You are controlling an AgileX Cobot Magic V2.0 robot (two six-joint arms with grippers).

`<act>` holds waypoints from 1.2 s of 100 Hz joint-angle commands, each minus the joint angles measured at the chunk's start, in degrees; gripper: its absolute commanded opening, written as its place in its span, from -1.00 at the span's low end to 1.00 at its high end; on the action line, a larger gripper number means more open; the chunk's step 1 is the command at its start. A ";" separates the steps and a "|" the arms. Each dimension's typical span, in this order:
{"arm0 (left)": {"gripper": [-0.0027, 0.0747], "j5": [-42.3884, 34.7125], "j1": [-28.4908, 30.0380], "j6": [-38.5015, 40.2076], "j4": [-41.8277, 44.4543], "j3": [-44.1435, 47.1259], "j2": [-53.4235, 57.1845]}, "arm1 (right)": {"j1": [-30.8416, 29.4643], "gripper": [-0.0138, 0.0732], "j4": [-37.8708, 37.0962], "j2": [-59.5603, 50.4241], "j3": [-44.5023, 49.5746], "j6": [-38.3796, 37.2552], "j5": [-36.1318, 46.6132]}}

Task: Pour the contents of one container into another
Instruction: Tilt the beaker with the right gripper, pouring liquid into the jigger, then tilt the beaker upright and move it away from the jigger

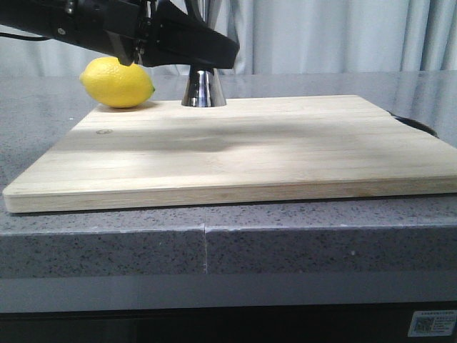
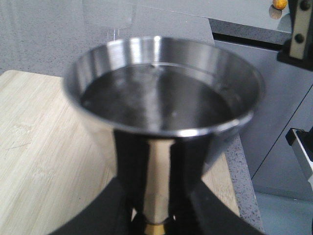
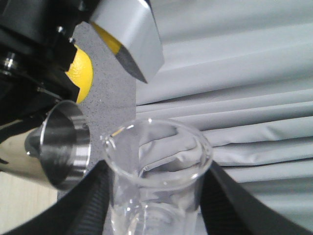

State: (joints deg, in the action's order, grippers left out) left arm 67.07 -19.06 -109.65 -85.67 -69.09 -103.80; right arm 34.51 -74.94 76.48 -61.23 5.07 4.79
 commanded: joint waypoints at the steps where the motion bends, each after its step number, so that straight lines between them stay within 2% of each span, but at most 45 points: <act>1: -0.94 5.60 -0.42 0.46 -4.34 -1.60 3.24 | -0.09 -0.12 2.73 -2.35 -2.25 -0.26 1.17; 19: -0.94 5.60 -0.42 0.46 -4.34 -1.60 3.24 | -0.09 -0.12 11.85 -2.35 -2.25 -0.26 0.20; 59: -0.94 5.60 -0.42 0.46 -4.34 -1.60 3.24 | -0.53 -0.12 41.53 -2.35 -2.25 -0.26 -0.36; 85: -0.94 5.60 -0.42 0.46 -4.34 -1.60 3.24 | -9.31 -0.12 60.95 -2.35 -2.25 -0.26 1.05; 100: -0.94 5.60 -0.42 0.46 -4.34 -1.60 3.24 | -15.30 -0.12 64.55 -2.35 -2.25 -0.26 2.99; 120: -0.94 5.60 -0.42 0.46 -4.34 -1.60 3.24 | -17.20 -0.12 64.83 -2.35 -1.21 -0.26 3.80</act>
State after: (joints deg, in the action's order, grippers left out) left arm 67.07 -19.06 -109.61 -85.67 -69.09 -103.80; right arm 17.81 -10.41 76.48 -61.23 4.82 2.75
